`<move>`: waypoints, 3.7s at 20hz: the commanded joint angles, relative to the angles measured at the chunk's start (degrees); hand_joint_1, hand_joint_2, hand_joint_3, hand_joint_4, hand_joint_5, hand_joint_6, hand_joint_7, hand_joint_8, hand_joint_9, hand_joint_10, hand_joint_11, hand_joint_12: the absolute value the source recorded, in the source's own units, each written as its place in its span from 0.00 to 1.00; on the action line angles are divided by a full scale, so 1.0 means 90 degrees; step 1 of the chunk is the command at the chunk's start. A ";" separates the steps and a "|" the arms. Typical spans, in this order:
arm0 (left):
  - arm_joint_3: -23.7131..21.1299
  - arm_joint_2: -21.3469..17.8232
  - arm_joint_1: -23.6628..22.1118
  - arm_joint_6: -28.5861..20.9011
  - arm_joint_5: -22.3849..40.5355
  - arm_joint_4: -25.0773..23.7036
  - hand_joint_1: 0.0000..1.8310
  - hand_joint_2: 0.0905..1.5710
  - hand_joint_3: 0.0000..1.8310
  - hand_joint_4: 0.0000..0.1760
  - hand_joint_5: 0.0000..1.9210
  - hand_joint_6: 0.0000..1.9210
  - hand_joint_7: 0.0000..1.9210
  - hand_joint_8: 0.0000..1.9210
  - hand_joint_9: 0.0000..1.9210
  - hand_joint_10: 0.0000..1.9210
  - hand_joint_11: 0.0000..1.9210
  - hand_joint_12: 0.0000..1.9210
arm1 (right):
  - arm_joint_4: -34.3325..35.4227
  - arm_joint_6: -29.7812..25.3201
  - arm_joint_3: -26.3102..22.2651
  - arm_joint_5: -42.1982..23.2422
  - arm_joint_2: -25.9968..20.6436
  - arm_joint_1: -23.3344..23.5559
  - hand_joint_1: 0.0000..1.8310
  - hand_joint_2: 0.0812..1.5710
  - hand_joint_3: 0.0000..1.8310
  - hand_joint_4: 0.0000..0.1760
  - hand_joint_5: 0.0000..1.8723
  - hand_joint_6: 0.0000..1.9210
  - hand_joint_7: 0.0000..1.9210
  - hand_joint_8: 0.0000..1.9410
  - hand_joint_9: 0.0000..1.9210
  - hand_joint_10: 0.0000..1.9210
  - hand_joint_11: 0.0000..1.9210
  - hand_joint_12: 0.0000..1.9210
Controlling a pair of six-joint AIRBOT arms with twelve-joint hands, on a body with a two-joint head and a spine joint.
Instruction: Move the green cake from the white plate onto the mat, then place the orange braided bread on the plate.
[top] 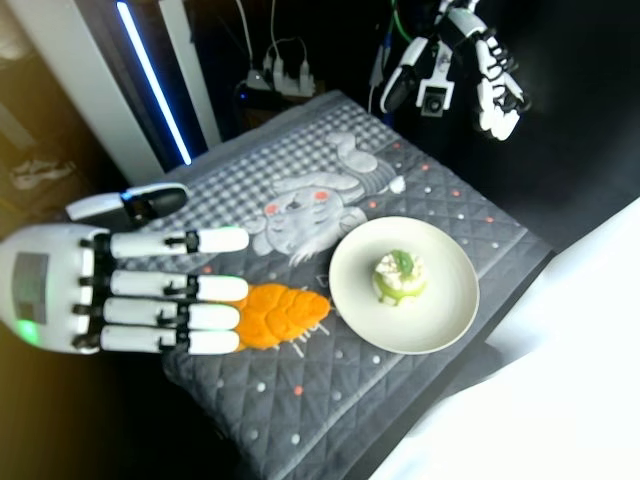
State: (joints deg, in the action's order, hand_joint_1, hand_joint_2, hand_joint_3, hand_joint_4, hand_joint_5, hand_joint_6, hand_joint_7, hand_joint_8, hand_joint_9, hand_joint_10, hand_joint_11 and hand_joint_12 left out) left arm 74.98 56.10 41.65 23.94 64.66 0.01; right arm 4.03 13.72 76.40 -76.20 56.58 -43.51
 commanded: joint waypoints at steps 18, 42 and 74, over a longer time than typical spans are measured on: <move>0.2340 0.2097 -0.2263 -0.2095 -0.2782 -0.3102 0.43 0.46 0.00 0.37 0.16 0.00 0.20 0.00 0.20 0.00 0.14 0.04 | -0.0043 -0.0009 0.0026 -0.0821 0.0084 0.0036 0.27 0.51 0.00 0.57 0.06 0.00 0.13 0.00 0.16 0.00 0.19 0.07; 0.3712 0.3630 -0.2560 -0.2466 -0.3947 -0.4127 0.72 0.69 0.00 0.24 0.41 0.00 0.51 0.40 0.48 0.04 0.18 0.61 | -0.0395 -0.0007 -0.0175 -0.1167 0.0110 0.0038 0.20 0.55 0.01 0.45 0.06 0.00 0.16 0.00 0.18 0.00 0.20 0.08; 0.0394 0.0948 -0.1617 -0.3095 -0.1005 -0.4906 0.65 0.73 0.00 0.00 0.43 0.56 0.47 0.65 0.45 0.30 0.31 0.70 | -0.0330 -0.0007 -0.0273 -0.1188 -0.0032 0.0038 0.26 0.59 0.00 0.40 0.05 0.00 0.14 0.00 0.16 0.00 0.18 0.05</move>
State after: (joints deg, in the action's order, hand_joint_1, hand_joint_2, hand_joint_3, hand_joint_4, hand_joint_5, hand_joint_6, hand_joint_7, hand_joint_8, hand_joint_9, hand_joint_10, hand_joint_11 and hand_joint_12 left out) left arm 78.54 65.06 27.70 -3.27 51.09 -47.66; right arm -1.04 13.98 73.82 -80.07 56.99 -43.51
